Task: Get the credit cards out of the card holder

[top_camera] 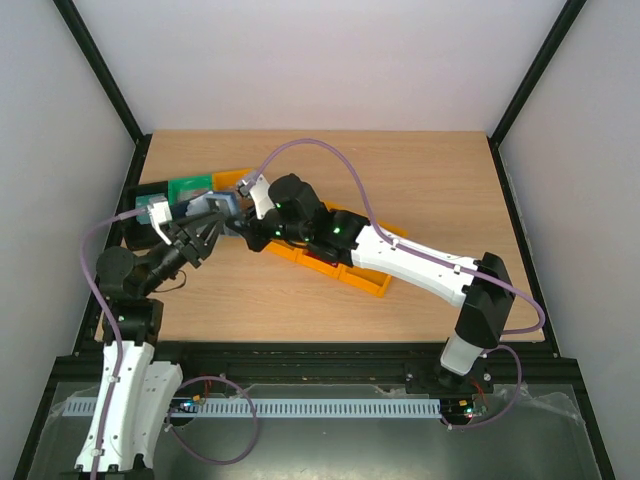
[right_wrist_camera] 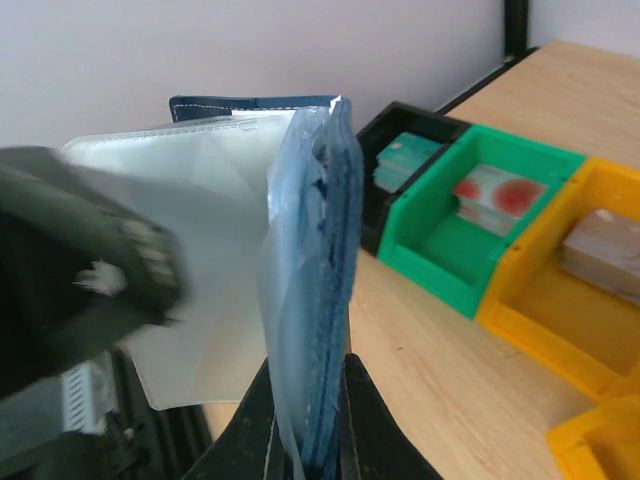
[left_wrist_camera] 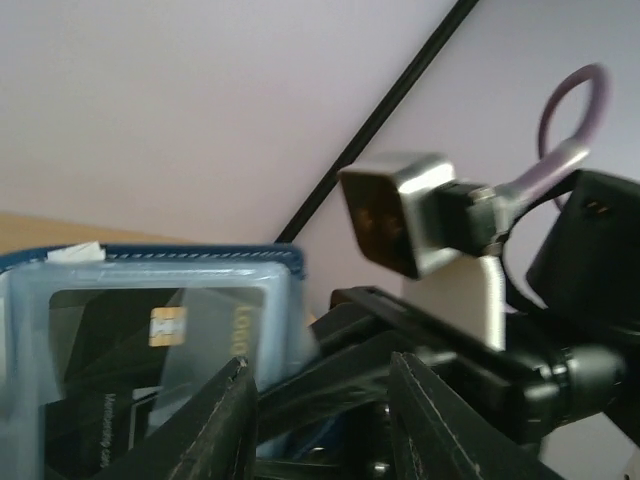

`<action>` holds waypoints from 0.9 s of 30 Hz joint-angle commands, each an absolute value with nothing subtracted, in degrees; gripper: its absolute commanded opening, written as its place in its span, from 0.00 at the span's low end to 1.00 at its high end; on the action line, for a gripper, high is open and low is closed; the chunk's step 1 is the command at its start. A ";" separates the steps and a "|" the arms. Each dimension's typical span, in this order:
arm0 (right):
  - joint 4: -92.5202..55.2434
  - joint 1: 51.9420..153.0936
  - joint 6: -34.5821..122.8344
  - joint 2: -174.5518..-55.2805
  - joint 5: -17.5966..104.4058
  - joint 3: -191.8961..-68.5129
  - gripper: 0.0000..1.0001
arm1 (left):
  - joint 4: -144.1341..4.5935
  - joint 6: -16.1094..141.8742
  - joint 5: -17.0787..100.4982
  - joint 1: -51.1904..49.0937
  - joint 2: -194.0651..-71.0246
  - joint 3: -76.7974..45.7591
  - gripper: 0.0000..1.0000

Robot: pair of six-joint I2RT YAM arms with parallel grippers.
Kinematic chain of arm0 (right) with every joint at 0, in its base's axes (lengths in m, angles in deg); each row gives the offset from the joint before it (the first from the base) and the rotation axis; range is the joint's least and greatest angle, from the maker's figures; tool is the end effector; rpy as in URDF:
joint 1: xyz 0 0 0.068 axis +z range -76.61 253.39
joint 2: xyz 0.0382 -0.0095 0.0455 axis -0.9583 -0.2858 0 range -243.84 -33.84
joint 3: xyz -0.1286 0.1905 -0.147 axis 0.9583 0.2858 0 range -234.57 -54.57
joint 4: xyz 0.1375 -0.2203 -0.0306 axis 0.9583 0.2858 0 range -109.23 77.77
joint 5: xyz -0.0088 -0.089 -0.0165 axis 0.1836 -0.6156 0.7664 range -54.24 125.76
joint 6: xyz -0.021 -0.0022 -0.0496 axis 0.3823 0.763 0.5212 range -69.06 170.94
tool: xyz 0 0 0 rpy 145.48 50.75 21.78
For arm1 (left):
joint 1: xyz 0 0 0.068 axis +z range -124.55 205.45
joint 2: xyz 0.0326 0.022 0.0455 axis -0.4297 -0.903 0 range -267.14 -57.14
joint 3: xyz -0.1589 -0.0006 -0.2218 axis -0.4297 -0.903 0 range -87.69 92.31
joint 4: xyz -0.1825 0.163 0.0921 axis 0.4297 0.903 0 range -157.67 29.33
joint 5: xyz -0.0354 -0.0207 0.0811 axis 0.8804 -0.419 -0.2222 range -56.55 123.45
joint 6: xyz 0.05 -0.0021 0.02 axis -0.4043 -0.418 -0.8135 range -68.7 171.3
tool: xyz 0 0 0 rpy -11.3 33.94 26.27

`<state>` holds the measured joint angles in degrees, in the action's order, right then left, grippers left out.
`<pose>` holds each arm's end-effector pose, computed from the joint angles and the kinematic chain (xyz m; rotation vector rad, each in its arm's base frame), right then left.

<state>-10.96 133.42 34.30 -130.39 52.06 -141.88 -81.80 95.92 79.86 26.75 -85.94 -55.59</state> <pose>0.1935 0.3557 0.3631 -0.9488 1.8084 1.1514 0.1242 -0.0231 0.3442 0.1859 1.4467 -1.1350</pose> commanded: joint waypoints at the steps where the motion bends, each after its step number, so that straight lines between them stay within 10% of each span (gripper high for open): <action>1: -15.43 133.73 35.24 -128.96 61.84 -142.94 0.02 | -80.48 96.33 78.04 26.06 -85.24 -57.17 0.37; 27: -20.23 129.20 41.23 -122.31 93.41 -136.45 0.02 | -82.87 98.99 82.57 28.73 -84.95 -57.69 0.42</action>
<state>-16.91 126.93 39.04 -125.69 82.33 -136.22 -78.21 94.66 79.71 28.57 -83.47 -56.57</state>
